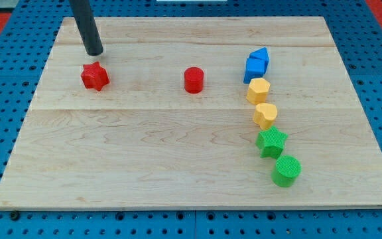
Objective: Place the red circle horizontal to the yellow hexagon
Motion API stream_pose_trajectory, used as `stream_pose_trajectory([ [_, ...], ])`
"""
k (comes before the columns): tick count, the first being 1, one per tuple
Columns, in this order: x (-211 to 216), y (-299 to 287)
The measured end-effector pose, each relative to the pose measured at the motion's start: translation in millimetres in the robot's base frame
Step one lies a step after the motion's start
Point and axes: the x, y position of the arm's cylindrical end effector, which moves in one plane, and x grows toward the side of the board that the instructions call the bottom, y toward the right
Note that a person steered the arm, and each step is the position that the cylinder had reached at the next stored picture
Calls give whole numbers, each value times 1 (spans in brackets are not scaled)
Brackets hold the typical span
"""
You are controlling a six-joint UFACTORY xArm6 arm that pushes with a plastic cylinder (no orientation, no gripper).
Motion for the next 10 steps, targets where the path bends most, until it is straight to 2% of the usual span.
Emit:
stream_pose_trajectory([
  [1,-29,-31],
  [2,-38,-33],
  [3,-71,2],
  [4,-68,104],
  [5,-20,176],
  [6,11,131],
  [7,14,235],
  [8,66,268],
  [9,80,215],
  [10,76,174],
])
